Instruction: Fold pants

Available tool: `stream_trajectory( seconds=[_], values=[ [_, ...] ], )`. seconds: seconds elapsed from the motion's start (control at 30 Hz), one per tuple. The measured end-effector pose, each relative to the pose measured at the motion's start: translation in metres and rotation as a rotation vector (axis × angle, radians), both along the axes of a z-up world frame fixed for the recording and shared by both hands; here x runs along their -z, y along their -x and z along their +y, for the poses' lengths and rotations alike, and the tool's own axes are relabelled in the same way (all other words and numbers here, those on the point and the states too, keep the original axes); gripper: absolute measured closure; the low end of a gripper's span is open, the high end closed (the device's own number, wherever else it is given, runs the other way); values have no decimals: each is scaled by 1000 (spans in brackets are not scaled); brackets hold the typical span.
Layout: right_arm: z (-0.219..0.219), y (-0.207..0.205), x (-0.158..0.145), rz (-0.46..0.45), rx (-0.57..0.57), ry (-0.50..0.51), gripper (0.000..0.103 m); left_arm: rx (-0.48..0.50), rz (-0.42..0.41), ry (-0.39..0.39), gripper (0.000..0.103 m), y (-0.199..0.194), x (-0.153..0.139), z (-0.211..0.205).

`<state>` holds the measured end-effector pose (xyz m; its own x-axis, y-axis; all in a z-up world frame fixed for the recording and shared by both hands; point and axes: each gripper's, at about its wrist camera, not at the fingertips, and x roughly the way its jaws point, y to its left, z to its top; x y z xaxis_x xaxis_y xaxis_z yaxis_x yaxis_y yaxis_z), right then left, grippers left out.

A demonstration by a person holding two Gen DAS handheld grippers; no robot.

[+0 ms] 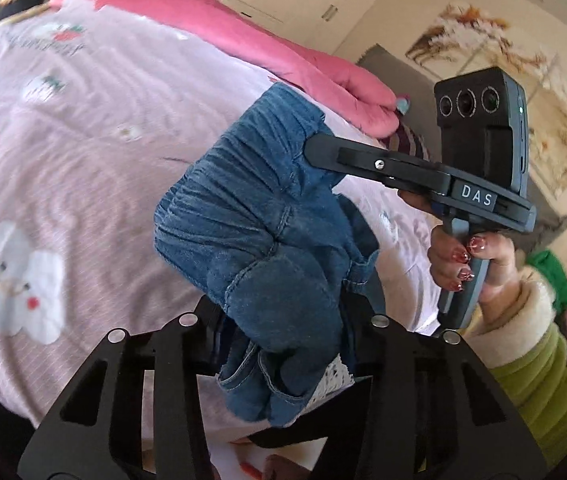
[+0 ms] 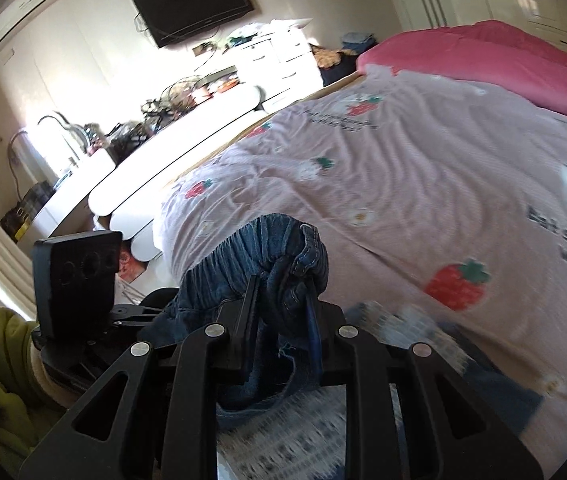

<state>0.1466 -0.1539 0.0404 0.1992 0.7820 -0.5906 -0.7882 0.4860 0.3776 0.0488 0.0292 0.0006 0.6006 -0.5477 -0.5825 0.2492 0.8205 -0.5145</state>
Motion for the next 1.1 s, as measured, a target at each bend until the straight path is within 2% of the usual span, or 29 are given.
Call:
stream_trajectory(
  seconds=[0.23,0.3,0.33,0.4,0.47,0.6,0.77,0.87,0.9,0.97,1.03,1.1],
  values=[
    [-53,-4,21,53,116,-41,80,46,-44,-158,69,-2,-14,-55],
    [-68,-3,27,74,151,-52,76,71,-57,-193,59,0,-15,-71],
    [-78,-2,30,82,172,-65,76,84,-57,-196,53,-1,-14,-79],
    [-96,1,34,89,222,-78,71,116,-55,-195,50,7,-8,-91],
    [-112,4,35,100,258,-91,61,145,-57,-208,46,10,-4,-105],
    [-141,15,35,93,314,-87,53,218,-42,-201,39,19,8,-125],
    [-160,38,31,54,349,-42,43,307,-34,-113,31,39,5,-127],
    [-161,55,26,14,347,-18,41,267,-75,-100,24,47,-13,-106],
    [-159,63,21,-11,344,-13,40,234,-87,-118,23,46,-19,-97],
    [-153,73,15,-41,320,-11,36,152,-93,-203,18,38,-27,-84],
    [-137,88,5,-91,258,1,35,85,-67,-278,17,14,-28,-70],
    [-119,100,-1,-140,206,37,34,58,-7,-284,17,-12,-23,-53]
  ],
)
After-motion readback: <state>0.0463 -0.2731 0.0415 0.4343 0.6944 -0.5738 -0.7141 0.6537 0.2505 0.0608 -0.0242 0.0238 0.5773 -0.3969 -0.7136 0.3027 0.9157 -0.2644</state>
